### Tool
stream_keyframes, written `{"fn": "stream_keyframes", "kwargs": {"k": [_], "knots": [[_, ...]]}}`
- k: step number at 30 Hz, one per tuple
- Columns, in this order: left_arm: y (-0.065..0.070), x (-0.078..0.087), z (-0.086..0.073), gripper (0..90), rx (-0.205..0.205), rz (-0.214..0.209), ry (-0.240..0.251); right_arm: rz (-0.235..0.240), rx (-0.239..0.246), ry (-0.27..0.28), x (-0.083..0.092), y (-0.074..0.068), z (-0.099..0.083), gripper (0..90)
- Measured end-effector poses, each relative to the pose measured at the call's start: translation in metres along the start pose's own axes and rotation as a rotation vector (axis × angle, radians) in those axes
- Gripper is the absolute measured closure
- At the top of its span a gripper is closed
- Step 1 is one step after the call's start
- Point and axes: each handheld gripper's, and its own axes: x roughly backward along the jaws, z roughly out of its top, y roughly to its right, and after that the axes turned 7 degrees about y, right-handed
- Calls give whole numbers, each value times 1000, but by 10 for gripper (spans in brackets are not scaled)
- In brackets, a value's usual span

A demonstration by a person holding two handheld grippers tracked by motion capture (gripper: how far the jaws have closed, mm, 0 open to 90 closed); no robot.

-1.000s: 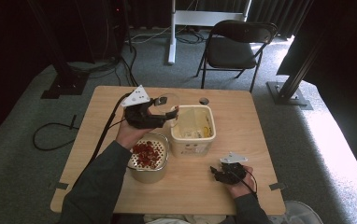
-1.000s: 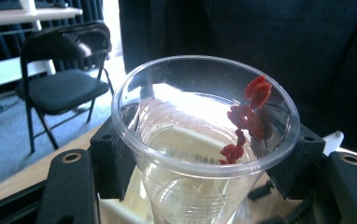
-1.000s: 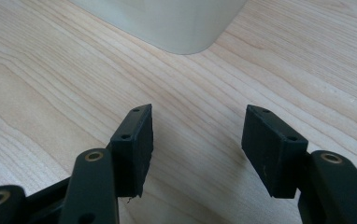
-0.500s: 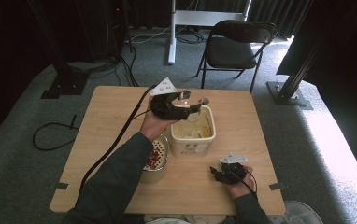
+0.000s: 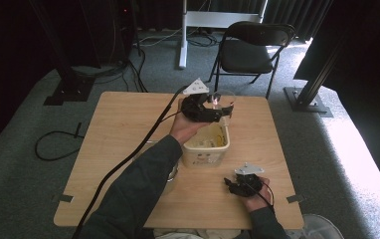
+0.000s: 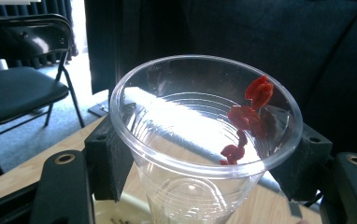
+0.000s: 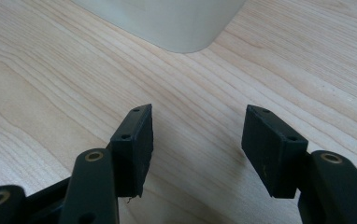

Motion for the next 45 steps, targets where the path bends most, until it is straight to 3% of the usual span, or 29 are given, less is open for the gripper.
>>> {"fn": "stream_keyframes", "kwargs": {"k": [5,11,18,27,34,42,45], "knots": [[-6,-7,-7,307,26,4,-24,1,0,3,1,1,0,427],[-10,-12,-12,306,26,26,-56,1,0,3,1,1,0,427],[-12,-15,-15,298,34,14,-80,1,0,2,1,1,0,427],[-11,-19,-20,212,36,24,-132,1,0,2,1,1,0,427],[-14,-19,-20,225,76,30,-104,-1,0,3,2,1,-1,427],[-14,-12,-14,224,68,35,-100,-2,-2,6,3,1,-1,427],[-11,2,-3,225,52,20,-98,-4,-2,4,2,1,-1,420]]}}
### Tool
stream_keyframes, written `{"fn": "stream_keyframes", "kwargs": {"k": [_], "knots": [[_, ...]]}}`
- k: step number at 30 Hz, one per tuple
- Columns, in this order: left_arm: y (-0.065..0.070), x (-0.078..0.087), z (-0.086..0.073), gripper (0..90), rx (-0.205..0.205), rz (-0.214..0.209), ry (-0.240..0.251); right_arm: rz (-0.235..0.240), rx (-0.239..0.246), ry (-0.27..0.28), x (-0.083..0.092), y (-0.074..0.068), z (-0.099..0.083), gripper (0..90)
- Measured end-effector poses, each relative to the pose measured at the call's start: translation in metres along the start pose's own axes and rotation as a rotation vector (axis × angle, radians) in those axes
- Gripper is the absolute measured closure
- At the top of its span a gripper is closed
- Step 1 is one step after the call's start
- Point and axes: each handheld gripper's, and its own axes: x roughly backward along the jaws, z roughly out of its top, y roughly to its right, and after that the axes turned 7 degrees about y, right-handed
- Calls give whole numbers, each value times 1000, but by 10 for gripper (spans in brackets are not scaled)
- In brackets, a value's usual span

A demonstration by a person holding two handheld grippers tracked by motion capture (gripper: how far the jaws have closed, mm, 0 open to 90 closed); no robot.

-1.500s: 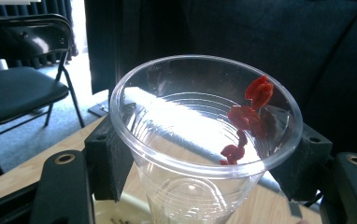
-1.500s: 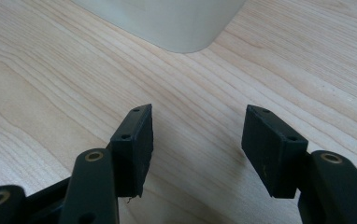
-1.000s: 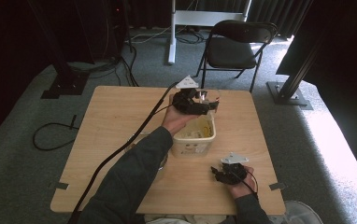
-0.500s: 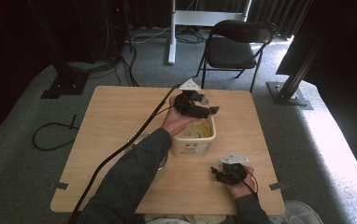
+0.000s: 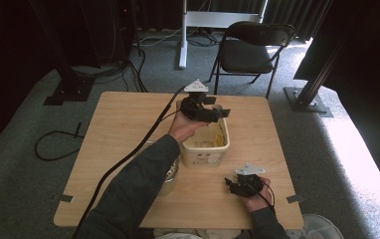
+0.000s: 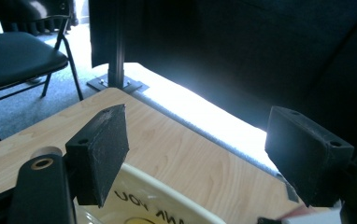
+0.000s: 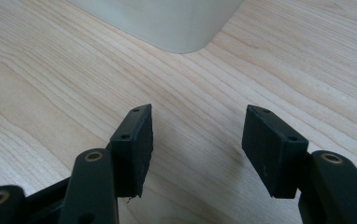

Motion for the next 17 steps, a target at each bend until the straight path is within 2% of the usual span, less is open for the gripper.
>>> {"fn": "stream_keyframes", "kwargs": {"k": [2,3,6,11,15,16,17], "knots": [[1,15,6,227,-12,0,-9,-1,-2,0,0,0,0,420],[1,15,6,229,-12,0,-9,-2,-2,-2,-1,0,0,420],[1,33,10,242,-24,0,-16,0,1,-3,-1,0,0,420],[-10,72,5,269,-17,14,-4,-2,-4,-3,-2,0,1,419],[-22,110,-4,304,-6,58,14,2,-20,2,-3,3,1,419],[-29,128,-8,312,5,89,30,1,-21,2,-4,3,2,419],[-29,128,-8,320,5,89,30,1,-21,2,-4,3,2,419]]}}
